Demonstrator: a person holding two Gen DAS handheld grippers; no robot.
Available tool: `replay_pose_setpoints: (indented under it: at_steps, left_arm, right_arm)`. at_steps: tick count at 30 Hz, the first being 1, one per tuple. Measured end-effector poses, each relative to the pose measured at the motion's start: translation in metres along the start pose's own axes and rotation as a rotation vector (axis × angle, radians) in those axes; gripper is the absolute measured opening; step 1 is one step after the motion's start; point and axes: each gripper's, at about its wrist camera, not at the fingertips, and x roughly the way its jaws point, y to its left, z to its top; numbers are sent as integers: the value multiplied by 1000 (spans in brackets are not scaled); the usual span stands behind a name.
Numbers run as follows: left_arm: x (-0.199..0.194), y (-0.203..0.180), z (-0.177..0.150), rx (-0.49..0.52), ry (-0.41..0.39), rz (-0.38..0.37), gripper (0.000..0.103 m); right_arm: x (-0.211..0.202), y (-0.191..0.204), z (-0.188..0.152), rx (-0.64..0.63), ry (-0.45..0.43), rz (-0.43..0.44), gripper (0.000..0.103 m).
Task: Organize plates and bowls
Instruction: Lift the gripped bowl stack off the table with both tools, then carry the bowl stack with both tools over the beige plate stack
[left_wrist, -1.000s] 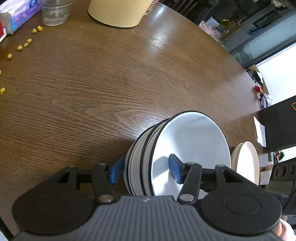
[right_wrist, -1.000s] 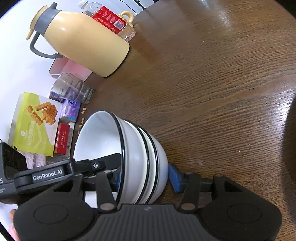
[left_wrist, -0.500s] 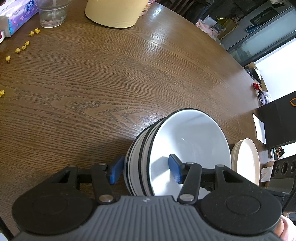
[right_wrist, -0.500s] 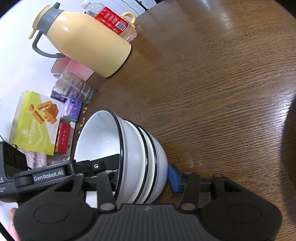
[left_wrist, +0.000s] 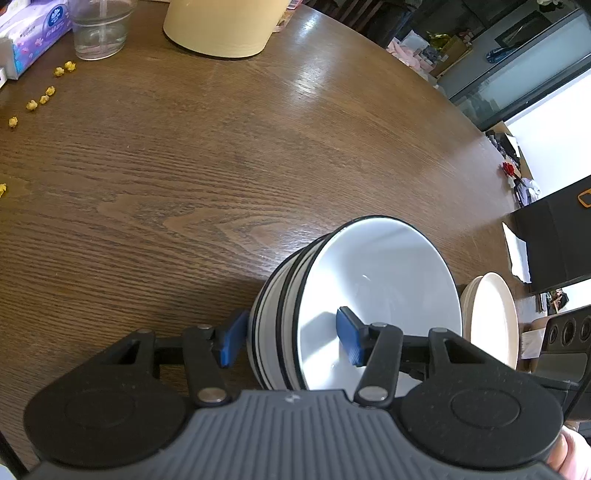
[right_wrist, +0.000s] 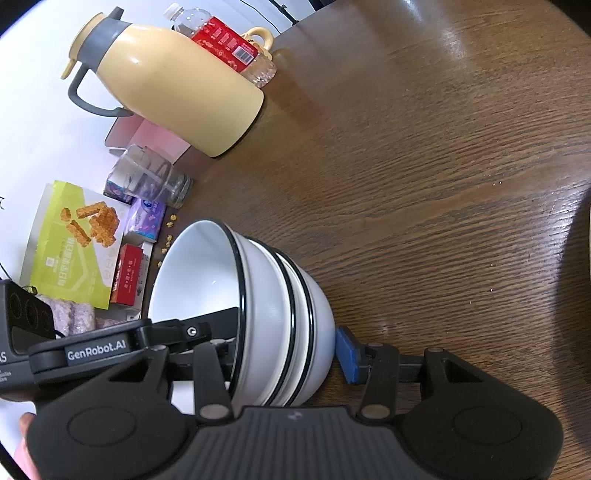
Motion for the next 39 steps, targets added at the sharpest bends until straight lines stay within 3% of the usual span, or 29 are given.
replay_pose_setpoints:
  at_steps: [16, 39]
  left_arm:
    - [-9, -24, -3, 33, -23, -3, 53]
    - [-5, -97, -15, 130, -11, -36, 53]
  right_arm:
    - [-28, -13, 1, -1, -38, 16, 45]
    - [-97, -57, -7, 52, -134, 3, 45]
